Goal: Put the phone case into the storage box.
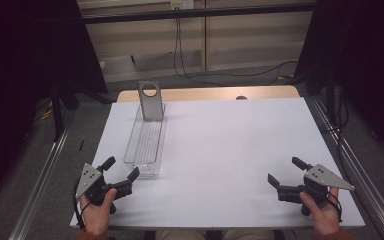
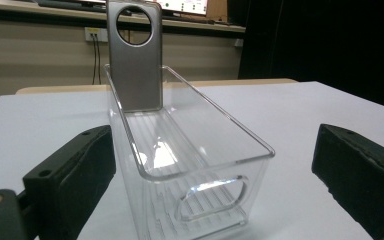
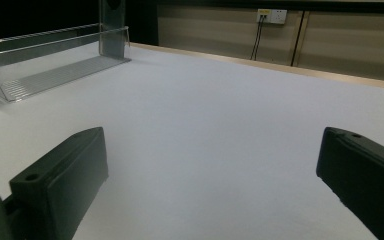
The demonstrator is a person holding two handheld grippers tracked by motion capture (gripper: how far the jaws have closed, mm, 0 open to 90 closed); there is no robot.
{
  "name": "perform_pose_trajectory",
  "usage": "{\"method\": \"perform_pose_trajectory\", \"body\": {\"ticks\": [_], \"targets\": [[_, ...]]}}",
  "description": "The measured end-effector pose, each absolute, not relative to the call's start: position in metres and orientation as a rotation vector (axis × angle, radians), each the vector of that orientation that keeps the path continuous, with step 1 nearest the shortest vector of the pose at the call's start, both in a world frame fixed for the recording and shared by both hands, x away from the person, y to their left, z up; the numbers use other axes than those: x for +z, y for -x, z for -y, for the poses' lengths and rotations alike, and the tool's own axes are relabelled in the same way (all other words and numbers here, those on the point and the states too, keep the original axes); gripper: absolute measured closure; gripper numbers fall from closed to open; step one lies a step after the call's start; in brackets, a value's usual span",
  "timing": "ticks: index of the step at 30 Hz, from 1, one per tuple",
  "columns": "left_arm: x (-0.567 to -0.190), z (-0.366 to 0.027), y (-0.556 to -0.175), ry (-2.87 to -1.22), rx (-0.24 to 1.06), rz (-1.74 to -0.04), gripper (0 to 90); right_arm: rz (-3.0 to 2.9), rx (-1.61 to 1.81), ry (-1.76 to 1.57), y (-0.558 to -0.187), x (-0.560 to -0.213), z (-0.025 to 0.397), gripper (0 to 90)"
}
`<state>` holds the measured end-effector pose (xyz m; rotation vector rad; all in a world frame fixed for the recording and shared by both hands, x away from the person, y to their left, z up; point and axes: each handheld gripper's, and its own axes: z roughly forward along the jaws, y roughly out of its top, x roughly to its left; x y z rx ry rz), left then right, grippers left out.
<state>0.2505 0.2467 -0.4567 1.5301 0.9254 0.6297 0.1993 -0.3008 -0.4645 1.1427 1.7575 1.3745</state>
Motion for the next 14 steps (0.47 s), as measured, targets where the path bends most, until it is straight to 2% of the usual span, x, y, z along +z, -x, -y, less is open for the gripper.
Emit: {"method": "perform_pose_trajectory", "body": {"ticks": [3, 4, 14], "targets": [[-0.458, -0.2477, -0.2472, -1.529, 0.626, -0.923, 3.8, -1.755, 1.375, -1.146, -0.1992, -0.4647, 0.301, 0.0], [-0.4579, -0.2477, -0.2455, -1.533, 0.659, -0.927, 3.8, -1.752, 1.373, -1.149, -0.1994, -0.465, 0.3013, 0.0], [-0.4567, -0.242, -0.2431, -1.526, 0.639, -0.913, 3.7, -1.761, 1.371, -1.135, -0.2003, -0.4649, 0.3, 0.0]]}}
